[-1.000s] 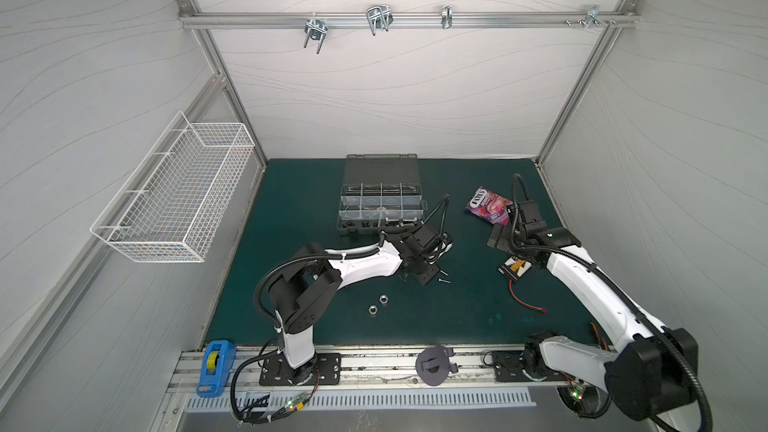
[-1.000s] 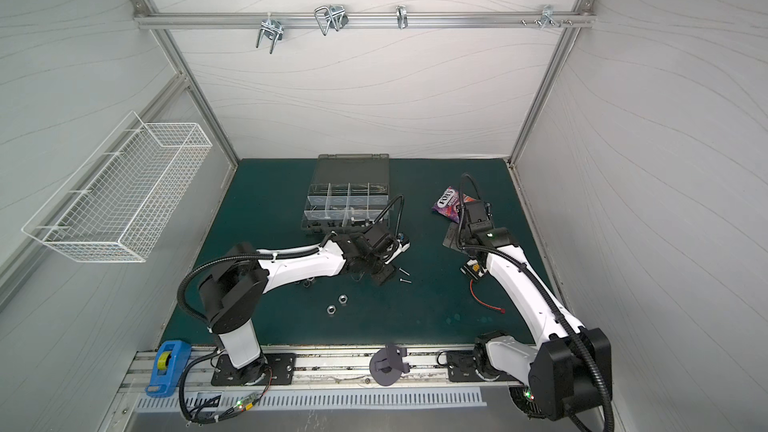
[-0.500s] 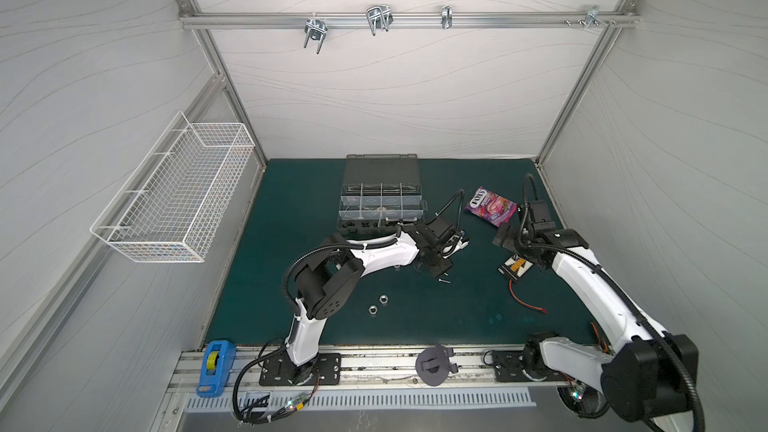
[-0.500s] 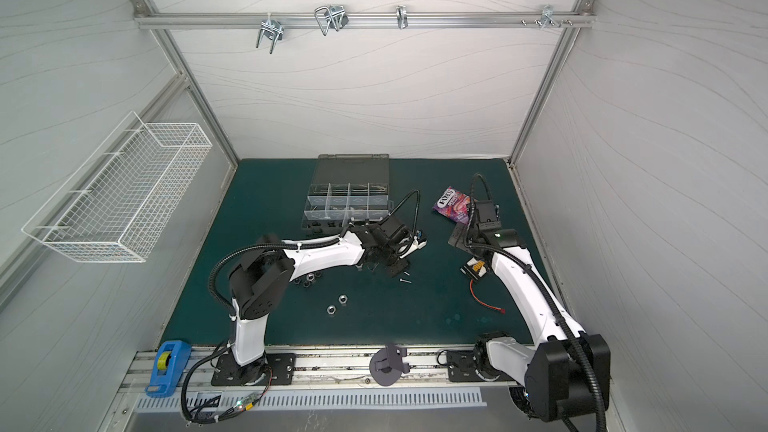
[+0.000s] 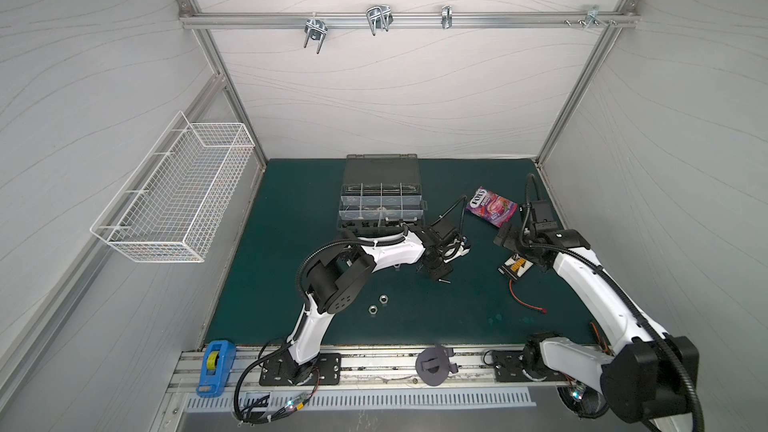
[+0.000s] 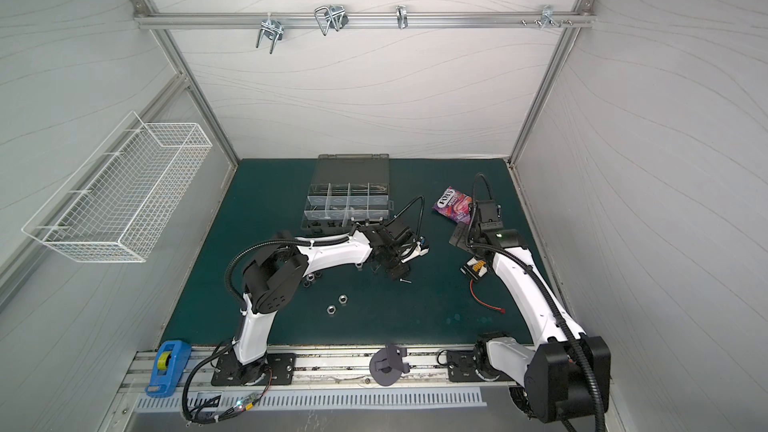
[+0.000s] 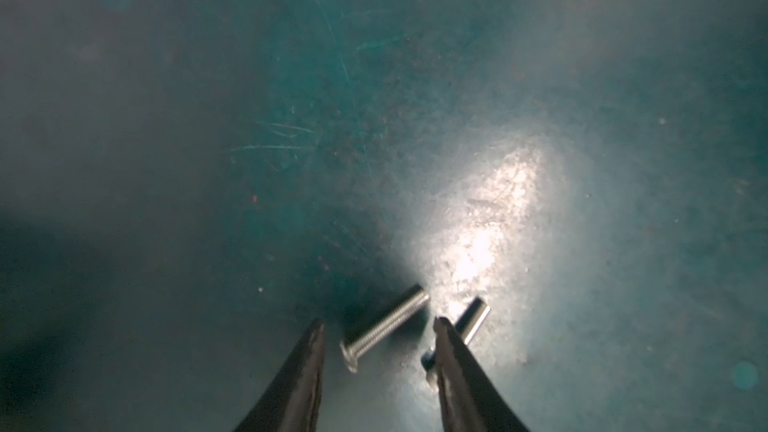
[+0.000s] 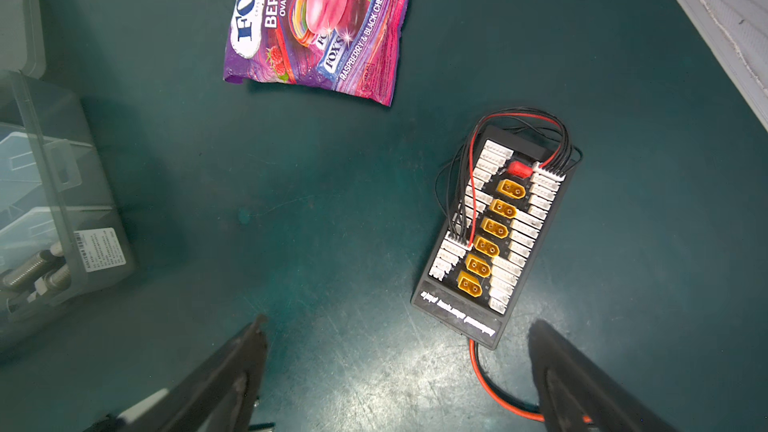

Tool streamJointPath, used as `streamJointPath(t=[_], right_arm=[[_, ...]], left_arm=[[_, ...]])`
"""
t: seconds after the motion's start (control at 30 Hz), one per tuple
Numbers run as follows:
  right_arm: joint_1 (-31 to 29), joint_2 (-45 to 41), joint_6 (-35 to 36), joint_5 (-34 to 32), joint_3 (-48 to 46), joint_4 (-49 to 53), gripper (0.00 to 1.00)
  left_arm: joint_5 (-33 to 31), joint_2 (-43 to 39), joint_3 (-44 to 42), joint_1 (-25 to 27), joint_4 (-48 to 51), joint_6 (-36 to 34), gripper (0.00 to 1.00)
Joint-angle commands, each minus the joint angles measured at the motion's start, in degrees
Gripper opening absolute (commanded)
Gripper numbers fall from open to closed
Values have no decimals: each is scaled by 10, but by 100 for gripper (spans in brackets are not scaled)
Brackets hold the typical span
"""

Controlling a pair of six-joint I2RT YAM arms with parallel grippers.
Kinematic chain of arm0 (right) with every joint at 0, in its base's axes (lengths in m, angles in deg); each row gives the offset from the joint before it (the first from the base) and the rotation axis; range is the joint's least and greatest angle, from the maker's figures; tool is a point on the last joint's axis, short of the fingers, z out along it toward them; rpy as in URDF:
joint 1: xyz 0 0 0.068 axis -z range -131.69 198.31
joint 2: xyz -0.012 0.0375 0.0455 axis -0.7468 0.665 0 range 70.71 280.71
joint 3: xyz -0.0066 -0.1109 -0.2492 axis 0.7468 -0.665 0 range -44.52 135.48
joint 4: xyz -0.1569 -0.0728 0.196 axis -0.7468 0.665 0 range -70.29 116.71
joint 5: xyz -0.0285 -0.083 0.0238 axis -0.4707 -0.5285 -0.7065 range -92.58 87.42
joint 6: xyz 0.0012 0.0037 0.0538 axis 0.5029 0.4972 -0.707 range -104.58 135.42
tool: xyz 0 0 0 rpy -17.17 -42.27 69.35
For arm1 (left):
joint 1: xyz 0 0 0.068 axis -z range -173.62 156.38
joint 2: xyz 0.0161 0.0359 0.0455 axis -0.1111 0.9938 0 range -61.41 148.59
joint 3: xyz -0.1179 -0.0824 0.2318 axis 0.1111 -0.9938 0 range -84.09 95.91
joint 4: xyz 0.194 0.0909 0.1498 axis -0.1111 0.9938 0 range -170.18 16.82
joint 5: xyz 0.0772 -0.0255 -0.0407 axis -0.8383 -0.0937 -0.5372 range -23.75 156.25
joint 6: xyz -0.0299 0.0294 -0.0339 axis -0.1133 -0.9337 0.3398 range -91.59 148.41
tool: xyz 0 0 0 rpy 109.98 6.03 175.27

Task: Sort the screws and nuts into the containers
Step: 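Move the left gripper down to two small screws near the charging board, then close the left gripper on one small silver screw, then carry the small screw with the left gripper over the organizer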

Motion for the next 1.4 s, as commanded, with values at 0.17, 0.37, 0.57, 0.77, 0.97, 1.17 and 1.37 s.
streamJointPath(t=[0.17,0.37,0.57,0.77,0.97,1.17,1.37], right_arm=[[5,-12,-4,0,-2,4,99],[5,-9,-4,2,-2,2,99],[6,-9,-5,2,-5,2,99],[8,-13,-6,1,-6,1,99],[8,-17,-6,0,-6,1,99],[9,-19,-6,0,-7,2,99],[9,-18,-6,1,-8,1,99]], left_arm=[[-9,30,30,2,11,-21,43],[-29,40,33,2,8,-15,34],[-45,45,33,2,15,-8,23],[-68,50,34,2,23,0,12],[-72,49,33,3,26,4,0],[-74,43,33,3,22,14,0],[-80,26,27,2,9,39,0]])
